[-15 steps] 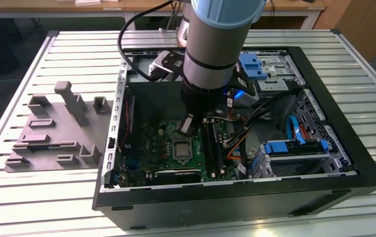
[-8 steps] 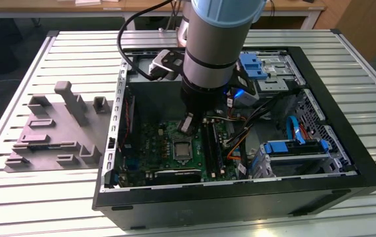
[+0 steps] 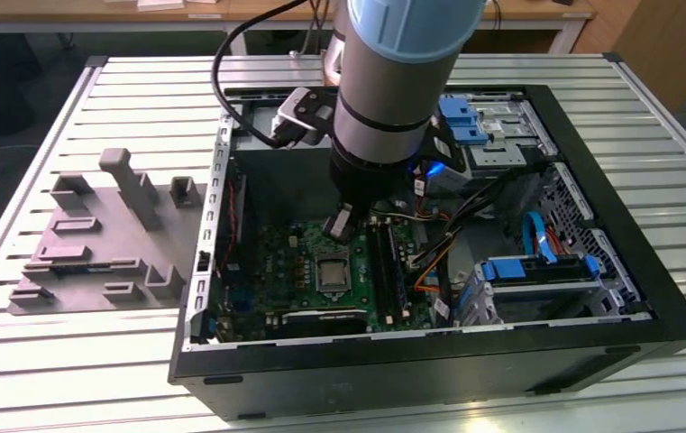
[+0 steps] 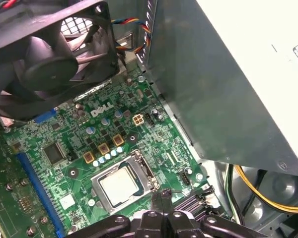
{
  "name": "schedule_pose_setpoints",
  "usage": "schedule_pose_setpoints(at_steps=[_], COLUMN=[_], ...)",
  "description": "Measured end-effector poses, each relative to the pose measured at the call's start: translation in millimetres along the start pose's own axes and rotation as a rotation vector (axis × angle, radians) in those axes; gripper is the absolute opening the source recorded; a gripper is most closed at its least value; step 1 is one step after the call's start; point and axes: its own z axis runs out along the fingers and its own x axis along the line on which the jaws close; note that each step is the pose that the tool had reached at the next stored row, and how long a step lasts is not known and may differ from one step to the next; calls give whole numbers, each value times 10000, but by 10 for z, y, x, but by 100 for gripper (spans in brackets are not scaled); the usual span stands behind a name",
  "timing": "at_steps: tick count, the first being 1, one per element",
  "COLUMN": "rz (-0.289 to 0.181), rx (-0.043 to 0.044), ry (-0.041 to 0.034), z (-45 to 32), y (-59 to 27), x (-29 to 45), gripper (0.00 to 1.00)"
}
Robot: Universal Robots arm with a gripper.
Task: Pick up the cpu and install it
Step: 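Install the first cpu locking lever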
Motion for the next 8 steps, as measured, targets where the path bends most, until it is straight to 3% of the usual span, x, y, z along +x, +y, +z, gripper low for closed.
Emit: schedule_pose_setpoints(at_steps=[8], rz=[0], rx=[0], ry=[-1], z=[11], y=[-31], x=[-81], gripper=[11])
